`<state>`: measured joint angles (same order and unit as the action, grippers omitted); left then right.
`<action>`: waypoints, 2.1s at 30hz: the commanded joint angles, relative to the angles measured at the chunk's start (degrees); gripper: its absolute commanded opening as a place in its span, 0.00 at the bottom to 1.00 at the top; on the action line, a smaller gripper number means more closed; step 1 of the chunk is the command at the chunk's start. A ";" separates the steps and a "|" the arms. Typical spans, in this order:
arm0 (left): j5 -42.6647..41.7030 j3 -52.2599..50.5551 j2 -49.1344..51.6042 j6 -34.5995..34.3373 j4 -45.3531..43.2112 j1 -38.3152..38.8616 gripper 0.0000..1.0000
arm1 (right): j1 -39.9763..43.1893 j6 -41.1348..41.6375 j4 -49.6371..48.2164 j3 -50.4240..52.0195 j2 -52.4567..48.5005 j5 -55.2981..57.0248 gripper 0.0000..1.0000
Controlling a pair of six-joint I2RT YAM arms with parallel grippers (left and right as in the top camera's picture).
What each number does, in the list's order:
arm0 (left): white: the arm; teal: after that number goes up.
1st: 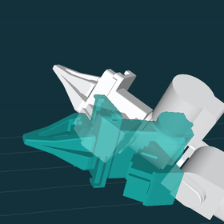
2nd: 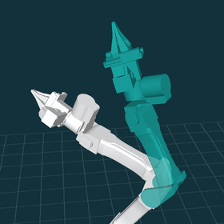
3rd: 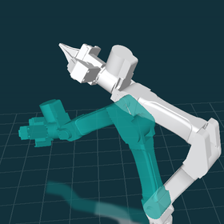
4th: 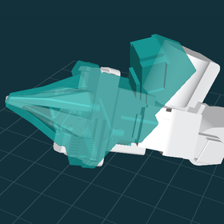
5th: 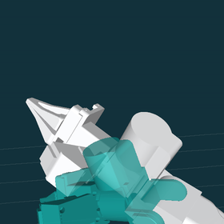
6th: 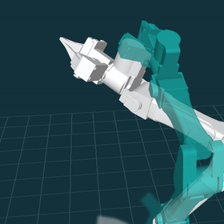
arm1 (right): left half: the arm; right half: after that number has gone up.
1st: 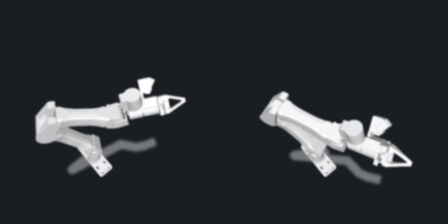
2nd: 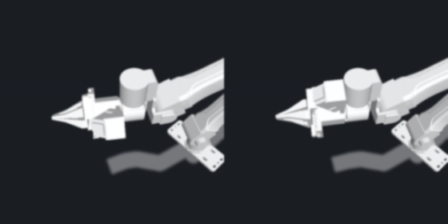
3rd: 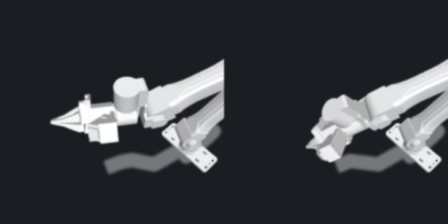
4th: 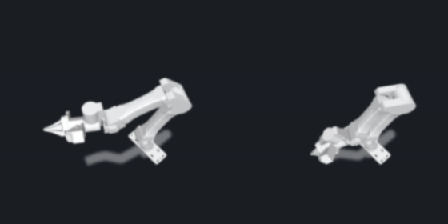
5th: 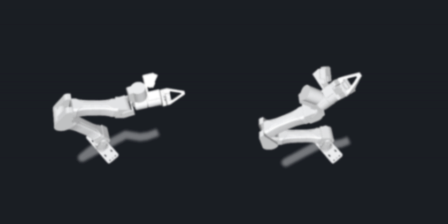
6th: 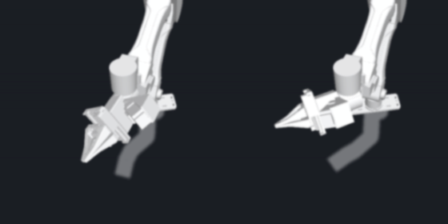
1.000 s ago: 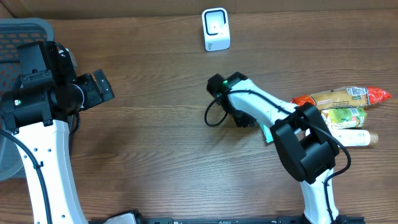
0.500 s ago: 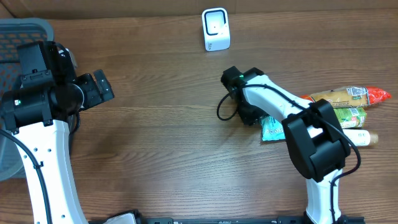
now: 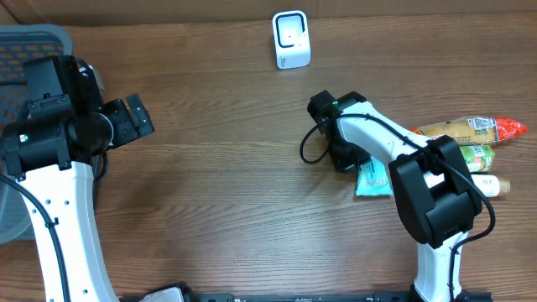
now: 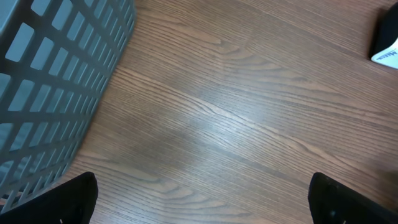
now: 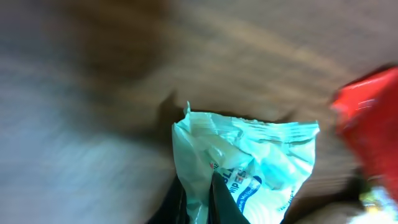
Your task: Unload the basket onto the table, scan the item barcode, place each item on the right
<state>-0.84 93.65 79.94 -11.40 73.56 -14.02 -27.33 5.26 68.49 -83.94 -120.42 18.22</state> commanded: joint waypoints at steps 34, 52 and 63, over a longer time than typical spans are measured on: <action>-0.22 0.96 0.31 1.11 -0.09 -0.22 0.99 | 11.10 -9.88 -11.96 -2.45 -5.03 -63.17 0.04; -0.22 0.96 0.31 1.11 -0.09 -0.20 0.99 | 10.80 -32.30 4.02 -6.88 -5.01 -81.00 0.04; -0.22 0.96 0.31 1.11 -0.09 -0.20 1.00 | 1.51 -51.87 9.40 -5.75 -6.43 -75.56 0.03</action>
<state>-0.84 93.65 79.94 -11.40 73.56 -14.02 -24.25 -39.81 78.15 -88.77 -125.80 -59.00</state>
